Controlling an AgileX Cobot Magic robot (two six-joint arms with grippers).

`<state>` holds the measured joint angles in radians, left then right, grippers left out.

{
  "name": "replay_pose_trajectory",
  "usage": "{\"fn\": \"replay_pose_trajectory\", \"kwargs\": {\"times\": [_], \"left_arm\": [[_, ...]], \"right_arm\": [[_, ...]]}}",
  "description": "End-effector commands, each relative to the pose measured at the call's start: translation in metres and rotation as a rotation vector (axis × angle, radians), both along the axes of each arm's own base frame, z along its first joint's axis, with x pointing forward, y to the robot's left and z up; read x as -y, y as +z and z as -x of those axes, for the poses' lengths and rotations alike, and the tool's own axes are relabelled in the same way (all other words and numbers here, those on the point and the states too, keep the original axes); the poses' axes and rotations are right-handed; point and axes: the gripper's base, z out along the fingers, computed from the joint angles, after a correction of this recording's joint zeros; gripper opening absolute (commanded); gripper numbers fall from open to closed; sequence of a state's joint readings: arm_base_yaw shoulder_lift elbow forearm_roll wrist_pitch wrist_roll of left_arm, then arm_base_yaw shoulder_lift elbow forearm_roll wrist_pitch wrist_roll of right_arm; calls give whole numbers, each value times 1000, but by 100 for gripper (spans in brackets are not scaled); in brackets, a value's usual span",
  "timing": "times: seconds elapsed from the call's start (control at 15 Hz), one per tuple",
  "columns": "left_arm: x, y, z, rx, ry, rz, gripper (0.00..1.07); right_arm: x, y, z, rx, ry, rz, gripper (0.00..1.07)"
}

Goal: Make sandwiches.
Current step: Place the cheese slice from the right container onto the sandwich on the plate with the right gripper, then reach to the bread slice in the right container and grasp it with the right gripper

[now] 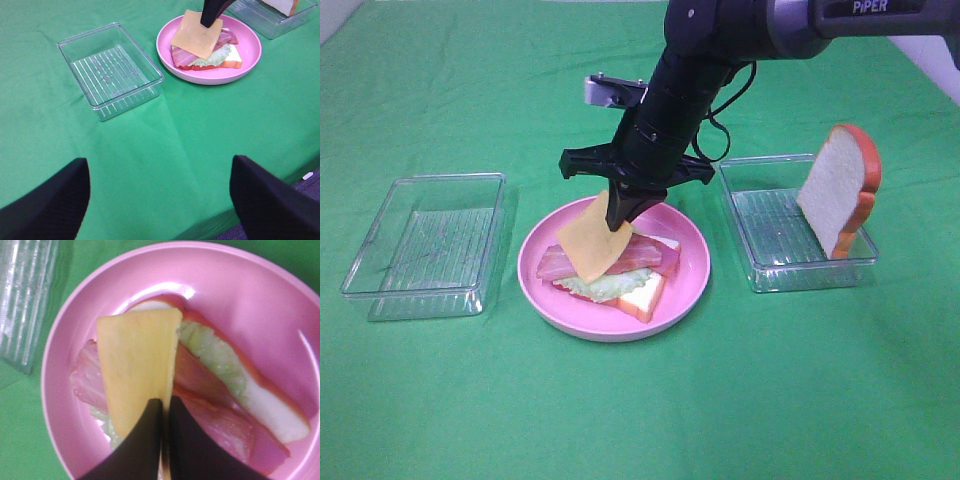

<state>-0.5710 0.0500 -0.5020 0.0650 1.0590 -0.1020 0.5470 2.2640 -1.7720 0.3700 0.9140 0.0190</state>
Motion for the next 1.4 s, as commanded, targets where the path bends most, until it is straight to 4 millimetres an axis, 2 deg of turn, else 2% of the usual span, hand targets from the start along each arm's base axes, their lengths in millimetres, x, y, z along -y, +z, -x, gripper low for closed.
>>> {"fn": "replay_pose_trajectory", "kwargs": {"times": [0.07,0.27,0.4,0.53,0.6,0.8,0.87,1.07,1.2,1.27,1.4], "left_arm": [[0,1,0,13,-4,10,74],[0,1,0,13,-4,10,74],[0,1,0,13,-4,10,74],[0,1,0,13,-4,10,74],[0,1,0,13,-4,10,74],[0,1,0,13,-4,10,74],[0,1,0,13,-4,10,74],[0,1,0,13,-4,10,74],[0,1,0,13,-4,10,74],[0,1,0,13,-4,10,74],[0,1,0,13,-4,10,74]], "right_arm": [[3,-2,0,0,1,39,31],[5,-2,1,-7,-9,56,60],[10,11,2,14,14,87,63],[28,41,0,52,3,99,63],[38,53,-2,65,-12,100,64],[86,99,-11,132,-113,79,69],[95,108,-12,151,-134,76,69],[149,144,-13,230,-232,139,69],[176,148,-12,213,-280,234,69],[188,142,-13,172,-297,292,69],[188,129,-17,134,-284,324,70]]}}
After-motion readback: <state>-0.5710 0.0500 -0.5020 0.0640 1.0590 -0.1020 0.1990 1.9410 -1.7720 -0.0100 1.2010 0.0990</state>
